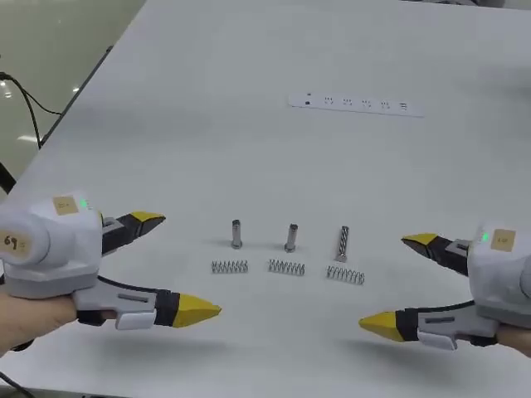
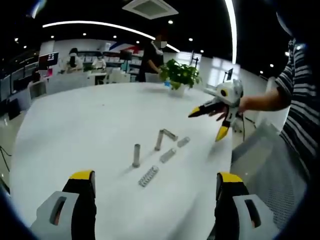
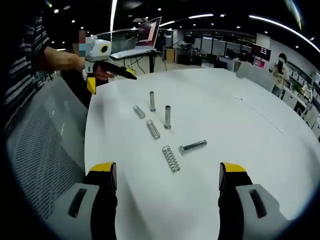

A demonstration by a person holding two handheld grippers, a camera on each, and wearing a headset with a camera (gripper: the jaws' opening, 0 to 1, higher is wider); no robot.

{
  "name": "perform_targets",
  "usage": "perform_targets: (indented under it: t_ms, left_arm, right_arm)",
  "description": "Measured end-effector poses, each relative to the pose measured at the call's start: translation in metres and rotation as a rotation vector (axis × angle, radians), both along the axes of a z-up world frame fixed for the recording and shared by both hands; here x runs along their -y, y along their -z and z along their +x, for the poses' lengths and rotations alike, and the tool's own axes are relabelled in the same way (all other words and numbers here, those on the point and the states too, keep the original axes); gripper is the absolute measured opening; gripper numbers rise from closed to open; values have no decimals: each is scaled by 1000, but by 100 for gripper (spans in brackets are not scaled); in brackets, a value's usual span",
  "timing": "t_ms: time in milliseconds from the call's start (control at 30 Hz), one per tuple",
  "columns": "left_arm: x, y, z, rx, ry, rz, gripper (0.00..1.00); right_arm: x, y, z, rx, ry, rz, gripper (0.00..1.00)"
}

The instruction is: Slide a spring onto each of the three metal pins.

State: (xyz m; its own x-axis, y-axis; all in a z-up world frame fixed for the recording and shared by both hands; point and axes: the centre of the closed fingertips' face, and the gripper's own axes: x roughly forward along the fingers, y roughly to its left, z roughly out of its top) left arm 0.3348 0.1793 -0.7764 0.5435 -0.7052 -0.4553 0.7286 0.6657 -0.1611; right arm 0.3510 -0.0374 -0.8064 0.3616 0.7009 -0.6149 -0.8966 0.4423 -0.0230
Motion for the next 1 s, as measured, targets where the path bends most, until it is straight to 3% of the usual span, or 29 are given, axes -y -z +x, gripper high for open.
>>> perform_targets:
  t_ms: [567, 867, 1000]
  left_arm:
    - [0, 1, -1, -9, 6, 6, 98]
    - [0, 1, 0, -8, 10, 3, 98]
    - [2, 1, -2, -13, 16, -6, 98]
  right_arm:
    - [2, 3, -2, -11, -7, -8, 83]
    - [-4, -5, 7, -12, 0, 20, 79]
    - [-6, -5, 13, -10, 0, 7, 78]
